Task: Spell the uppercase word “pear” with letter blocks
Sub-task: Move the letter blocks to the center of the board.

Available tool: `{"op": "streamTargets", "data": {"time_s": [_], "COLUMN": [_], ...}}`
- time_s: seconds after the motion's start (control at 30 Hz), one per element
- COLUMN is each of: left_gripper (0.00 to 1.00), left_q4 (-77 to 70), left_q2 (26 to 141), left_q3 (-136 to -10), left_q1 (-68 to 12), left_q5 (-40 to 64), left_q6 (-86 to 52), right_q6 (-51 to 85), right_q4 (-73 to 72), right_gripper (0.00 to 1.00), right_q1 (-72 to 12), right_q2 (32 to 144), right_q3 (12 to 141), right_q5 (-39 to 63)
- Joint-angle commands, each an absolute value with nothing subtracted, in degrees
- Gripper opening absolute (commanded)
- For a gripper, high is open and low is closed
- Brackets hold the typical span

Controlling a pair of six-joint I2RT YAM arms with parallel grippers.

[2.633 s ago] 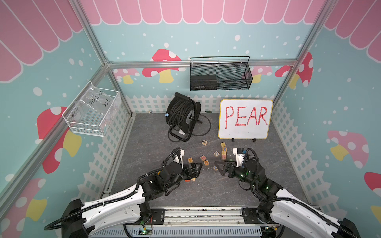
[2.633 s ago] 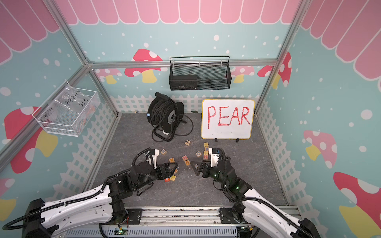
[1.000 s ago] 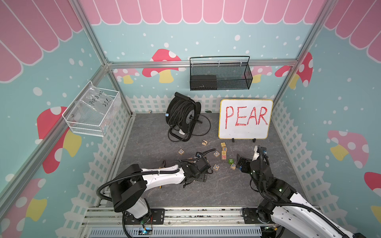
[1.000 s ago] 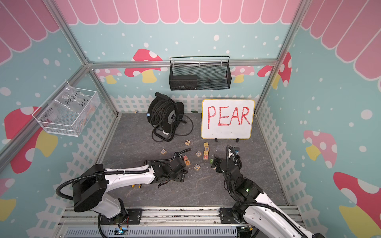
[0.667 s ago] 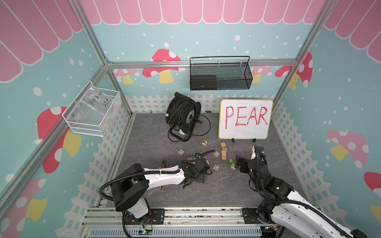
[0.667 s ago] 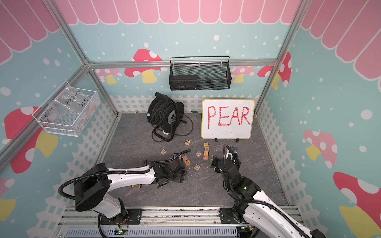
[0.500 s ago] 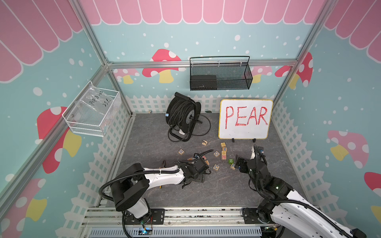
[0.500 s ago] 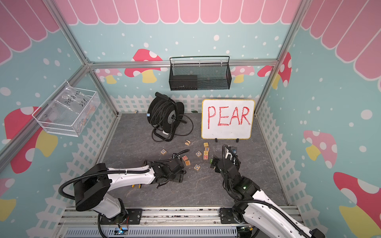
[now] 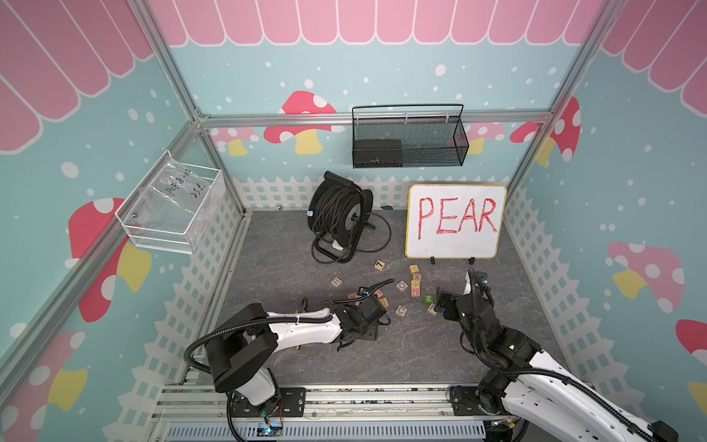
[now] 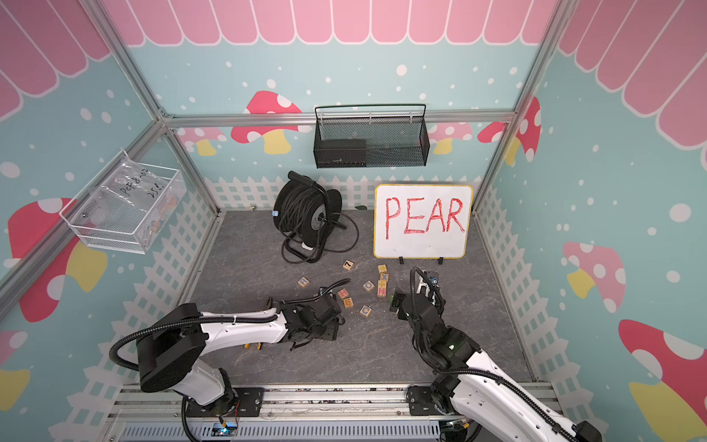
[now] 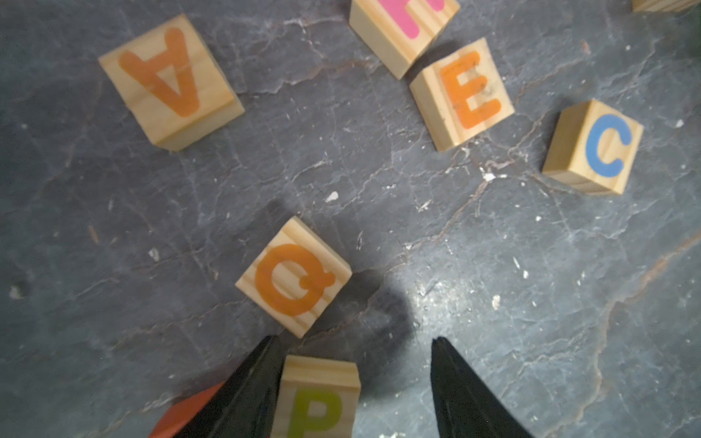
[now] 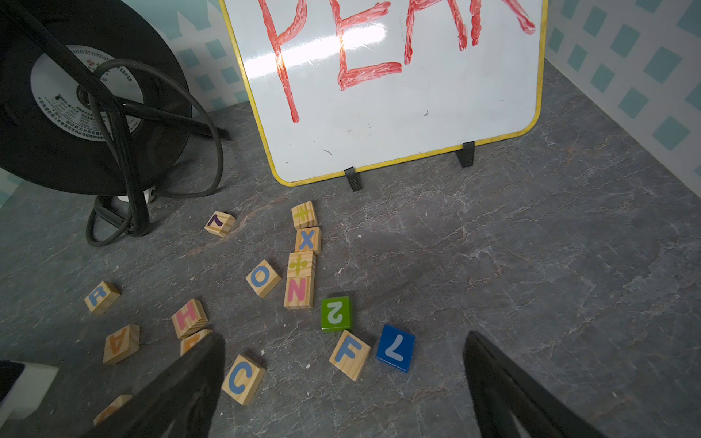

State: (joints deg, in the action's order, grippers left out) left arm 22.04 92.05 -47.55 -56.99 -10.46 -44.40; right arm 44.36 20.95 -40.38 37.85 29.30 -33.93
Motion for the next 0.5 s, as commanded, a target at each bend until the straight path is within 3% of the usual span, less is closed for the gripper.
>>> {"op": "streamTargets", "data": {"time_s": [0.0,0.13,0.47], "left_gripper": [0.59,0.5,0.41], "left_q4": [22.94,25.85,30.44], "left_q2": [93.2,94.12,93.1], "left_q3": [-47.15,-48.28,-49.8], "left_q1": [-57.66,-58.52,-60.39], "left_q5": [-10.42,-11.86,-13.65], "left_q6": [-48.18,-51.34,-55.49], "right_q6": [44.23,42.54,33.53], "right_q4": [20.35,19.11,10.92], "right_gripper": [0.99,0.99,0.99], "right_q1": [-40.08,-40.08,-40.08], "right_q2": [37.53,37.41,35.58], "right_q3": [29.79,29.5,27.66], "right_q5": [-35.08,-33.84,-24.85]}}
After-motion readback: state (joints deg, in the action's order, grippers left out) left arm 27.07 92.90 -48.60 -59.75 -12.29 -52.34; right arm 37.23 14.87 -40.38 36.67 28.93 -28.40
